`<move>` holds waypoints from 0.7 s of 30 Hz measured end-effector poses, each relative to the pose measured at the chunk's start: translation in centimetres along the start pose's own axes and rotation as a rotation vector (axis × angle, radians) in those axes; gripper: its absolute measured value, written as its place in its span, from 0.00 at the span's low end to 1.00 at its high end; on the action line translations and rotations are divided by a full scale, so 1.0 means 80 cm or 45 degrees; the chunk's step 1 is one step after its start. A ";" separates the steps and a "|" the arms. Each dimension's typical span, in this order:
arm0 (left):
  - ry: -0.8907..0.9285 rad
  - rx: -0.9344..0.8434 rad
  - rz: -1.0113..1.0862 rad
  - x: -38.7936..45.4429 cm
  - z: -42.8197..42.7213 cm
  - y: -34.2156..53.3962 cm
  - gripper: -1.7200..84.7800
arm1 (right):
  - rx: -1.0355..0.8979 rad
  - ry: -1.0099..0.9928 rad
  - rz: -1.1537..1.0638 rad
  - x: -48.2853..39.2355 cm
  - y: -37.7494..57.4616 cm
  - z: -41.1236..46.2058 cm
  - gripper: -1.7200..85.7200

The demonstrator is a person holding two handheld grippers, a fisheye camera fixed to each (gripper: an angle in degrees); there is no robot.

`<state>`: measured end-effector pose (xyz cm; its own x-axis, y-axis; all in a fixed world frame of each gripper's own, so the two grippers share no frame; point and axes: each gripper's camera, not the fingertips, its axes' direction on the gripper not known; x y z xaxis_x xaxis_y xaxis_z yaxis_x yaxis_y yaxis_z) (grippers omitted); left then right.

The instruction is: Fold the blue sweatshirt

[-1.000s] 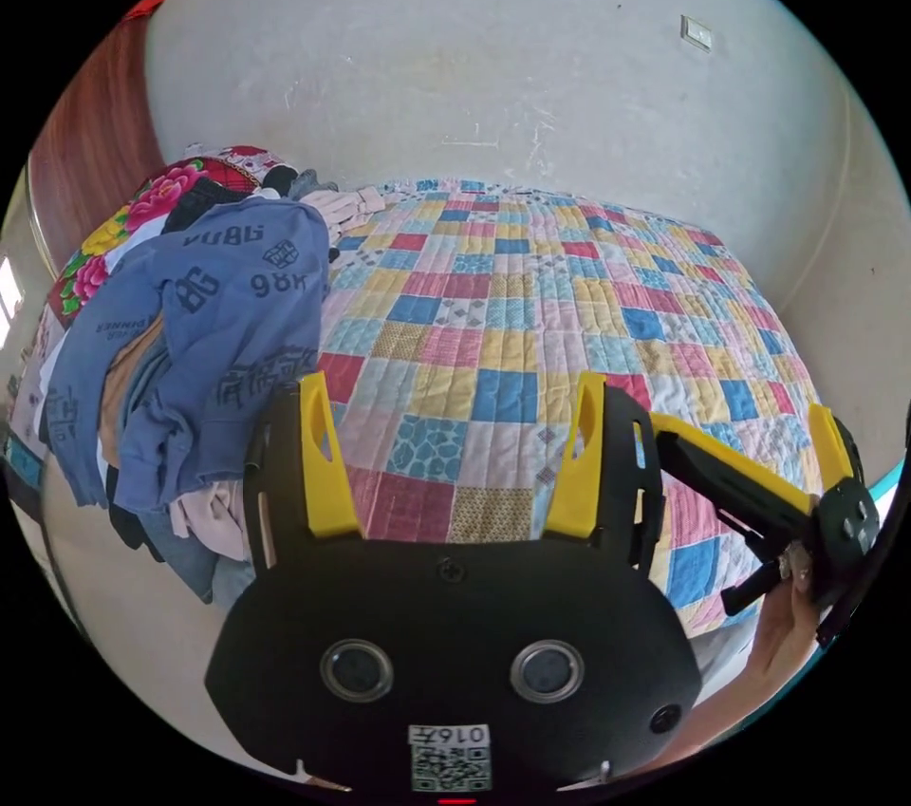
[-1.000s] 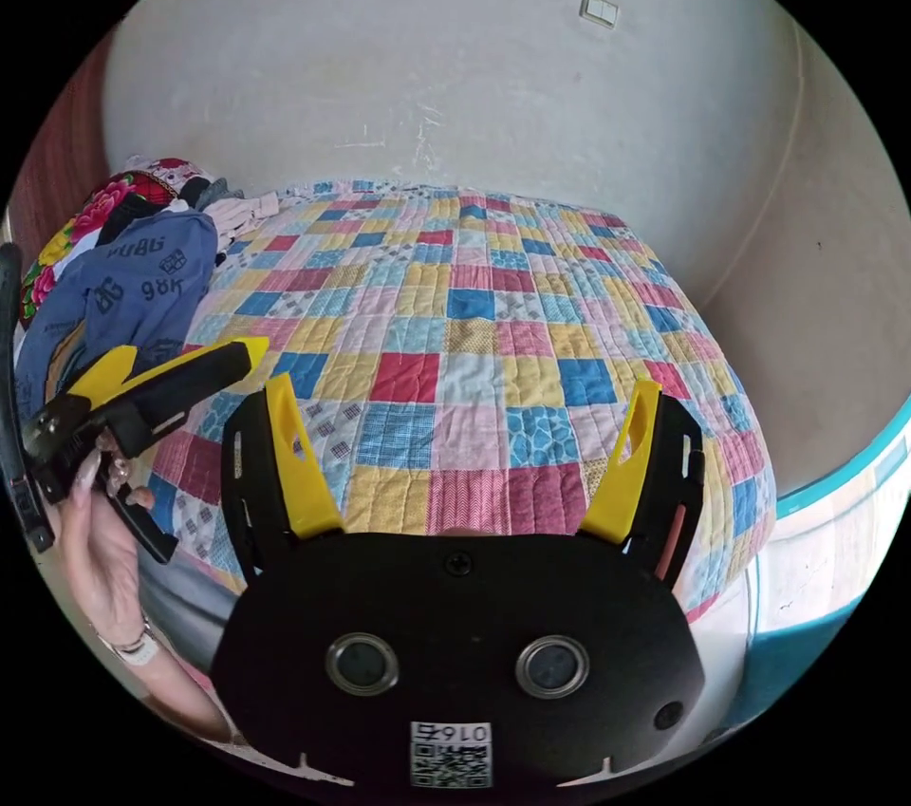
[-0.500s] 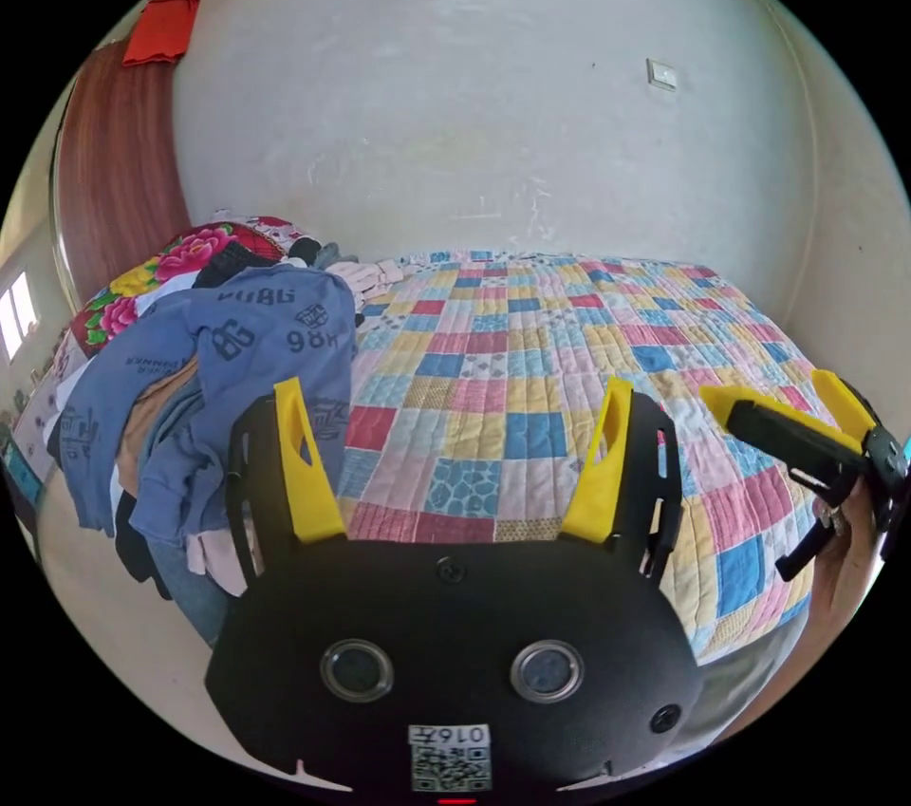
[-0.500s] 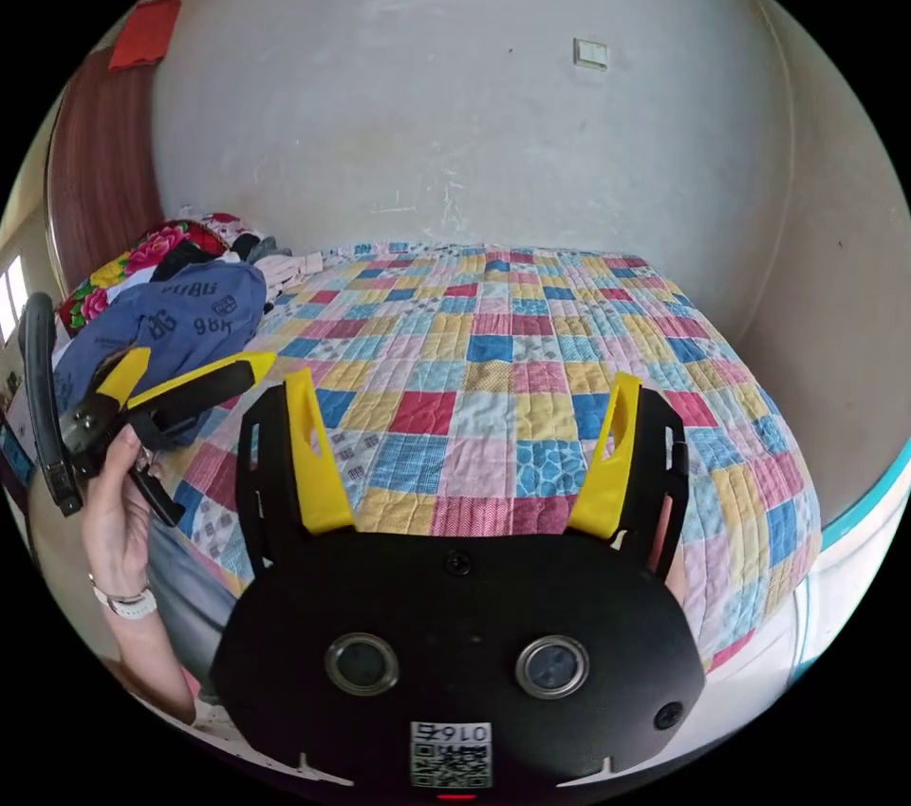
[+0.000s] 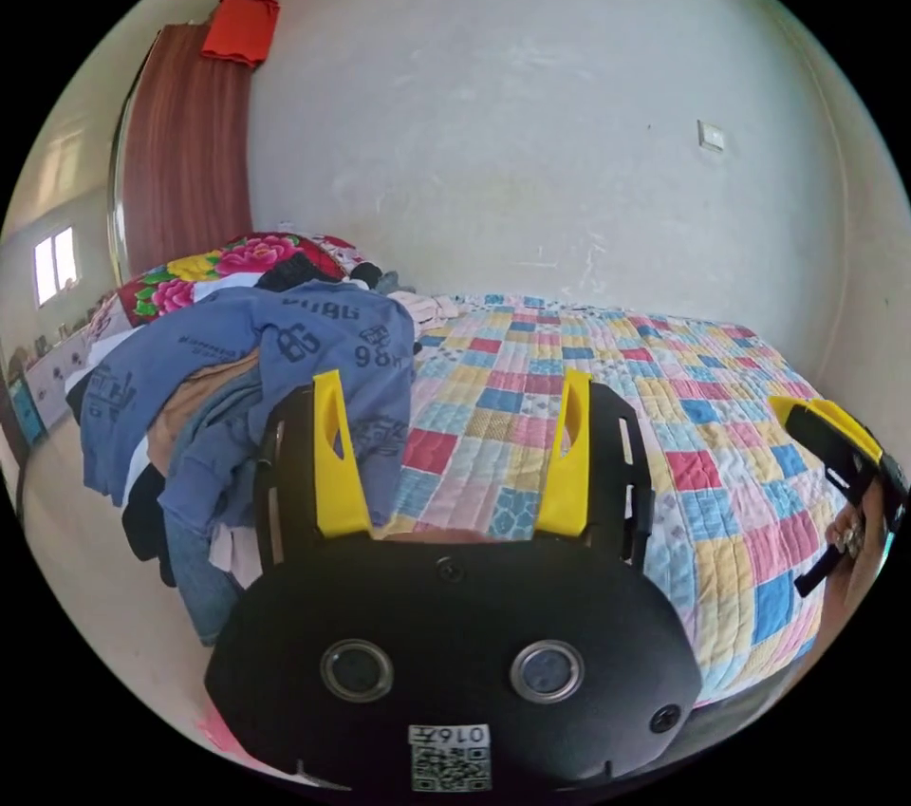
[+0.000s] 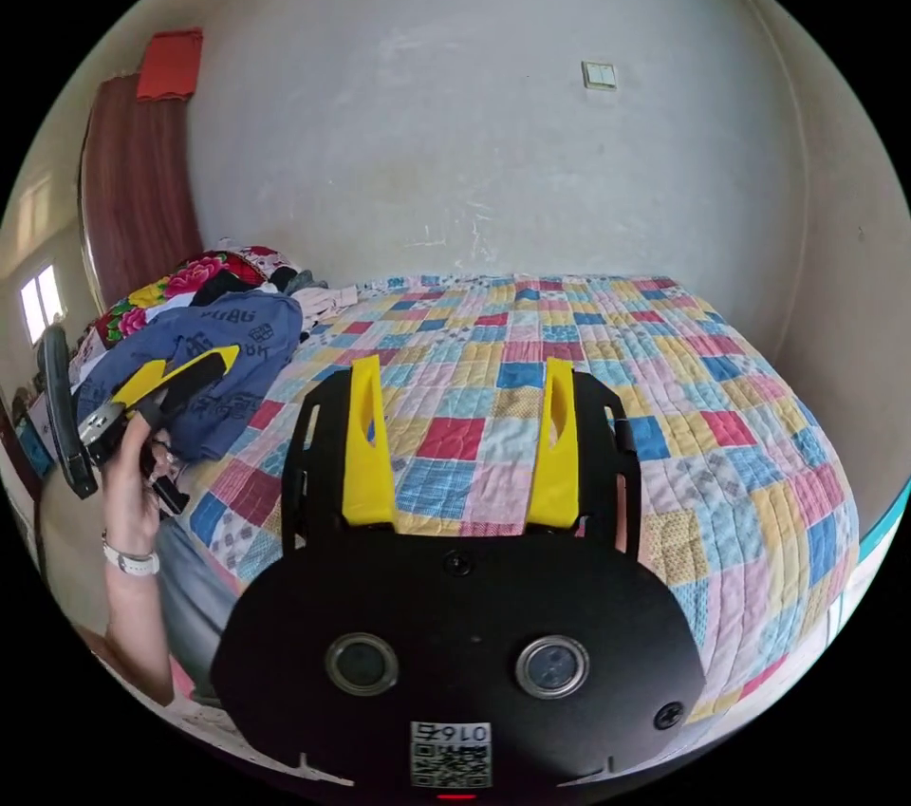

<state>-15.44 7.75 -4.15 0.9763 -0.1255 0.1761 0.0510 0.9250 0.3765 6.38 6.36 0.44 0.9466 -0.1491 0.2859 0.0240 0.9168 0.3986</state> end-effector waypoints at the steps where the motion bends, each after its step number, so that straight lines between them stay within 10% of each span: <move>1: -0.014 0.008 -0.003 -0.010 0.002 0.000 0.34 | 0.017 0.008 -0.013 -0.003 0.000 0.000 0.25; 15: 0.308 0.062 -0.101 -0.144 0.051 -0.005 0.05 | 0.101 -0.163 -0.090 -0.060 -0.038 0.064 0.05; 21: -0.115 -0.019 -0.017 -0.171 0.104 -0.025 0.02 | 0.178 -0.185 -0.294 -0.144 -0.073 0.137 0.02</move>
<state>-30.65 4.61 0.24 0.9526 -0.1692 0.2530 0.0678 0.9282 0.3658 -8.17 -1.34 4.41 0.8651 -0.4081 0.2918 0.1789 0.7944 0.5805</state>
